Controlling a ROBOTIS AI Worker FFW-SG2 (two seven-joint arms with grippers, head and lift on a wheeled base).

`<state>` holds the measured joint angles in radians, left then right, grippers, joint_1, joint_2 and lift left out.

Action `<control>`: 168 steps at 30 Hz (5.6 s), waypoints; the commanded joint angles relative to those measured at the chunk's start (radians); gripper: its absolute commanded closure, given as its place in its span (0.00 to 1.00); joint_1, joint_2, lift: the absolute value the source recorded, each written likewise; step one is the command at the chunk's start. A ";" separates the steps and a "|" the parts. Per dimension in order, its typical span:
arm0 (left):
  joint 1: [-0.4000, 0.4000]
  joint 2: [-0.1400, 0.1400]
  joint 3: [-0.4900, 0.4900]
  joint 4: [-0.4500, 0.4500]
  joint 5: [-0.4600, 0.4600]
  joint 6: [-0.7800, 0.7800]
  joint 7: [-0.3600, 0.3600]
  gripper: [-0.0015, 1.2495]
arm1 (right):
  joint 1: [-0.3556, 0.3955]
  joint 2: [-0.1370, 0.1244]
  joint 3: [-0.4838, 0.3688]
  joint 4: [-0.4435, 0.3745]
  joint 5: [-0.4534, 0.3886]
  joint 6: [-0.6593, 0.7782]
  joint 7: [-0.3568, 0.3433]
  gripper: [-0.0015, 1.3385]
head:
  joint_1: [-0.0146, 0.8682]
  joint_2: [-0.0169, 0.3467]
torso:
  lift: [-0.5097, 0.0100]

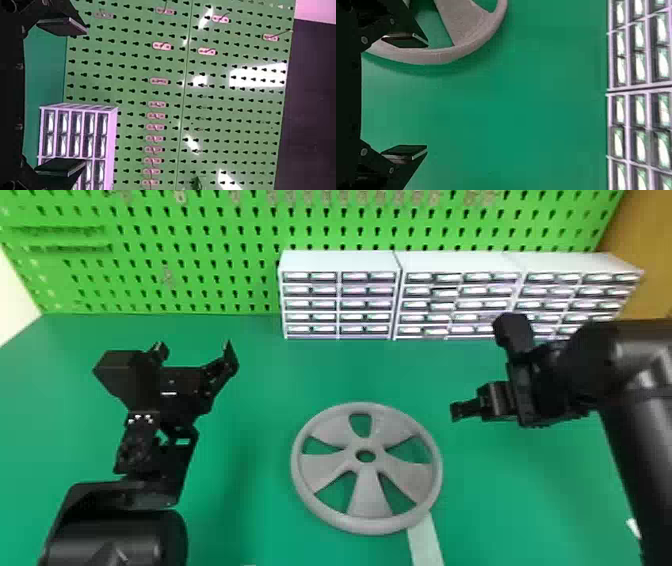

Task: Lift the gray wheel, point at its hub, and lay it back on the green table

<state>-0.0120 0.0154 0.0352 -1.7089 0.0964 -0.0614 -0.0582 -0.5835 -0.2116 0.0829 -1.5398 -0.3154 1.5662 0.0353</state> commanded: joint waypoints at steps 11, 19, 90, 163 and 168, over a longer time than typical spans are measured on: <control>0.000 0.000 -0.003 0.002 0.000 0.000 0.000 0.10 | -0.088 0.038 0.095 0.191 0.009 -0.041 0.000 0.25 | 0.80 0.18 | 0.80; -0.002 0.000 -0.004 0.003 -0.001 0.000 0.000 0.10 | -0.099 0.057 0.118 0.270 0.026 -0.086 0.000 0.25 | 0.80 0.18 | 0.80; -0.005 0.001 -0.004 0.006 -0.001 0.000 0.000 0.10 | -0.113 0.112 0.206 0.440 0.082 -0.193 0.002 0.94 | 0.80 0.18 | 0.80; 0.006 0.001 -0.001 0.006 0.005 0.000 0.001 0.10 | 0.361 0.112 0.000 -0.163 0.180 -1.272 0.000 0.94 | 0.80 0.18 | 0.80; 0.010 0.001 -0.001 0.006 0.006 0.000 0.001 0.10 | 0.403 0.112 0.005 -0.141 0.254 -1.465 0.000 0.94 | 0.80 0.18 | 0.80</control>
<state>-0.0058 0.0168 0.0341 -1.7027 0.1018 -0.0613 -0.0574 -0.2088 -0.1003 0.0840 -1.7011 -0.1088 0.2395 0.0353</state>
